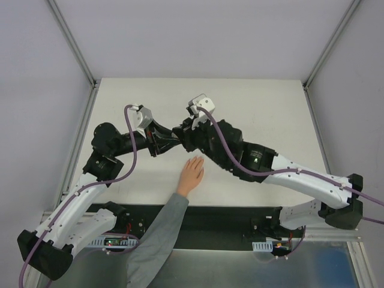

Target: Paint the nails

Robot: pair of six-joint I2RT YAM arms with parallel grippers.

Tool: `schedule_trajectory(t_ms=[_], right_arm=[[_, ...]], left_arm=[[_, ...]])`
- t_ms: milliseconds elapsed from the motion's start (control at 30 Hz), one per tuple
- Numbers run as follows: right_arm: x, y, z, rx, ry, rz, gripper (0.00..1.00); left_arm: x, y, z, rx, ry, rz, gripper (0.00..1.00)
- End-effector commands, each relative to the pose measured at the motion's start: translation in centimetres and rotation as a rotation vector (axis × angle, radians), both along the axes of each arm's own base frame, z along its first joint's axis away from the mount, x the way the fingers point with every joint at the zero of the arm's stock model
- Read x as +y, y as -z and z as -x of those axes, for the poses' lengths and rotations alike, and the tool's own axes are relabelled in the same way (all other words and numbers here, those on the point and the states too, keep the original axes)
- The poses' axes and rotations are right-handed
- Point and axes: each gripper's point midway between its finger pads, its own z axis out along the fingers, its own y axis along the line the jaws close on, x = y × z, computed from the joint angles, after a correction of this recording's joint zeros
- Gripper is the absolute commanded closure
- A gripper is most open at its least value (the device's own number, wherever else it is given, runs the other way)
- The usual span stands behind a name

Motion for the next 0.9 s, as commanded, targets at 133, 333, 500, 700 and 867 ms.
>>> schedule_trajectory(t_ms=[133,333,500,700,867], right_arm=[[-3.2,0.9,0.2,-0.037,0.702,0.069,1.0],[-1.6,-1.4,0.5,-0.087,0.619,0.098,0.69],[-0.9,-3.3,1.7,-0.109,0.315,0.119,0.31],[-1.4,-5.4,5.2,-0.179,-0.14,0.153,0.16],[-2.9,-5.0,8.2,-0.179,-0.615,0.098,0.14]], left_arm=[[2.5,-6.0,-3.0,-0.153,-0.259,0.133,1.0],[2.0,-5.9,-1.7,-0.14,-0.193,0.123,1.0],[1.5,-4.6,0.0,-0.096,-0.108,0.109,1.0],[0.6,-4.1,2.0,-0.015,0.028,0.087,1.0],[-0.3,-4.5,5.2,0.073,0.246,0.074,1.0]])
